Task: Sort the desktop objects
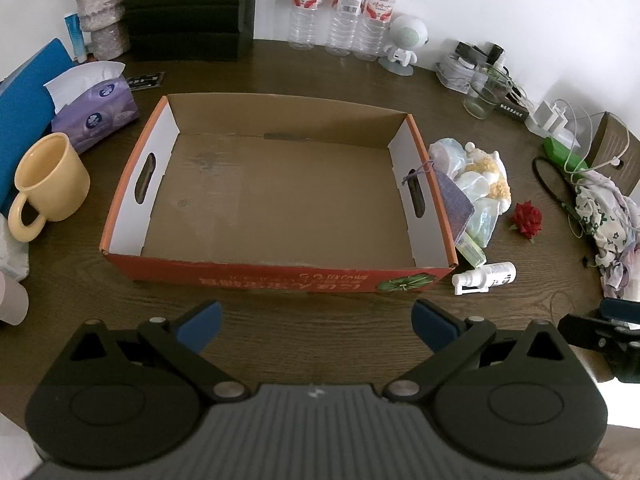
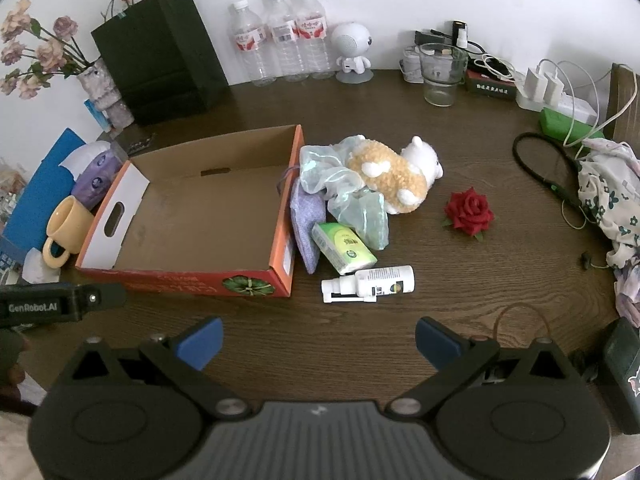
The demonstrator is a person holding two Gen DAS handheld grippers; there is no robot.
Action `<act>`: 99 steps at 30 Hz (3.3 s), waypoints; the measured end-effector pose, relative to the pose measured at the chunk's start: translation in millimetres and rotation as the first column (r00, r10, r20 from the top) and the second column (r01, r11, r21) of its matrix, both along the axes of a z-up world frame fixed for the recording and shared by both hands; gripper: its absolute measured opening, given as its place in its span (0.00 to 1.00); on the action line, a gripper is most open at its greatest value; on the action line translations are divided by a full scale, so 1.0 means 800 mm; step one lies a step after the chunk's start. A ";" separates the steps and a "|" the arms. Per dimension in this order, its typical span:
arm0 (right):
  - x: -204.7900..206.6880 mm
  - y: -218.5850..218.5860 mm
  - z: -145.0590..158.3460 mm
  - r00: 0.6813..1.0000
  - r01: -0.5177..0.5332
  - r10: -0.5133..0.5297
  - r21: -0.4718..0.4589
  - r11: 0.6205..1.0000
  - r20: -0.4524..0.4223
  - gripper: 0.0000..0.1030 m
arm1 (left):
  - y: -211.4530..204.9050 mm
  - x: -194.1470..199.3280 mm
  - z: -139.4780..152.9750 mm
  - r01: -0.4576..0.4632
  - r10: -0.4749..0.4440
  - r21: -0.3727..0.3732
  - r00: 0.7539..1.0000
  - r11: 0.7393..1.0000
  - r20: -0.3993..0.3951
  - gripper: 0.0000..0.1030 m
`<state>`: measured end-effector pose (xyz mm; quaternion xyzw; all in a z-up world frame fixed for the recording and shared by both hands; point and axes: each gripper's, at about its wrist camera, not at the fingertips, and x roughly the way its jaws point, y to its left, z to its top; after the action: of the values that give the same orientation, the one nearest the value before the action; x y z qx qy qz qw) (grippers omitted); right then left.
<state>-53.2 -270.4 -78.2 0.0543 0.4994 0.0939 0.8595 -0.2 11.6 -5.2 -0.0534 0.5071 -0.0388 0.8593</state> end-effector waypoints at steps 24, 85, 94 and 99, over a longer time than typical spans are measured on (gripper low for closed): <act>0.005 0.001 -0.001 1.000 -0.004 0.004 -0.009 1.000 -0.006 1.00 | 0.001 0.004 0.000 0.006 -0.006 0.001 1.000 1.000 -0.004 1.00; 0.017 -0.075 -0.024 1.000 0.016 -0.016 -0.003 1.000 0.003 1.00 | -0.106 0.024 -0.020 0.127 -0.127 0.001 0.992 0.992 -0.006 1.00; 0.034 -0.128 -0.042 0.998 0.015 -0.016 0.026 1.000 0.055 1.00 | -0.173 0.030 -0.036 0.215 -0.215 0.021 0.976 0.976 0.030 1.00; 0.044 -0.145 -0.049 0.996 -0.003 0.001 0.019 1.000 0.086 1.00 | -0.209 0.033 -0.047 0.275 -0.275 0.009 0.960 0.961 0.047 1.00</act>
<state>-18.4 -386.6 -117.1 0.0581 0.4609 0.1017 0.8797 26.5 -155.5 -42.7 0.0195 0.4888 -0.1584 0.8577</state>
